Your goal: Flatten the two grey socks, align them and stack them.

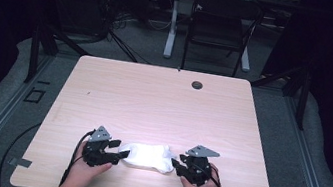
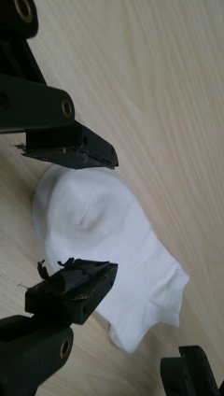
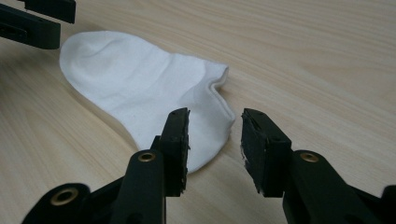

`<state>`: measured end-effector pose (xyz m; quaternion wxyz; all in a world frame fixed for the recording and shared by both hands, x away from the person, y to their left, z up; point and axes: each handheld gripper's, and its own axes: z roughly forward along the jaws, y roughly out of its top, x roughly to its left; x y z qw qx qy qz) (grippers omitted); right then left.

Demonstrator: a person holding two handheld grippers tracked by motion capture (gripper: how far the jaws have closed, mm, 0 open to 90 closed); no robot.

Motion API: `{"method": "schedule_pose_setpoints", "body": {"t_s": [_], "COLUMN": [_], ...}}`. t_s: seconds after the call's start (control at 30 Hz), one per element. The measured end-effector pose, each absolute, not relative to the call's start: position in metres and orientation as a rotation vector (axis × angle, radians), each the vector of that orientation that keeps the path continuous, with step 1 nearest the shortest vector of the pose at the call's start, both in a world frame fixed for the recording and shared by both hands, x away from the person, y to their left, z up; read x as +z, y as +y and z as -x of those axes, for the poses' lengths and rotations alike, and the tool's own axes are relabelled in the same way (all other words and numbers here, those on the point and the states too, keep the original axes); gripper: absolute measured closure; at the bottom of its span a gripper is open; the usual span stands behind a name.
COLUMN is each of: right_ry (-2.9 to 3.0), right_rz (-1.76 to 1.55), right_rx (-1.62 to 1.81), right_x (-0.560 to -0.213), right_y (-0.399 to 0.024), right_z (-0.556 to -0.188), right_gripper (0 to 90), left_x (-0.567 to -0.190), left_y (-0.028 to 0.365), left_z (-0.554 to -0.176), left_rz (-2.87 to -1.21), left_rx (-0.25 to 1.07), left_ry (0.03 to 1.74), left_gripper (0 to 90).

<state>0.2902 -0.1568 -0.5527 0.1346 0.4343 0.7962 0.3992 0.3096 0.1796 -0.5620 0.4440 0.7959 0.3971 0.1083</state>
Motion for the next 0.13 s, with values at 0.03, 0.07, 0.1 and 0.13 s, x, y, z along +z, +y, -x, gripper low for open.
{"method": "schedule_pose_setpoints", "body": {"t_s": [0.03, 0.07, 0.1, 0.13], "right_ry": [2.292, 2.282, 2.268, 2.259], "right_rz": [-1.259, -1.257, -1.259, -1.266], "right_rx": [1.166, 1.163, 1.16, 1.163], "right_x": [-0.552, -0.551, -0.551, -0.551], "right_y": [-0.159, -0.161, -0.164, -0.168], "right_z": [-0.288, -0.287, -0.286, -0.286], "right_gripper": [61.2, 60.8, 60.6, 60.6], "left_x": [-0.561, -0.559, -0.558, -0.557], "left_y": [0.182, 0.186, 0.189, 0.193], "left_z": [-0.309, -0.309, -0.309, -0.309], "left_rz": [-1.966, -1.967, -1.951, -1.944], "left_rx": [0.276, 0.283, 0.287, 0.29], "left_ry": [0.99, 0.991, 1.003, 1.009], "left_gripper": [42.6, 42.7, 42.7, 42.7]}}
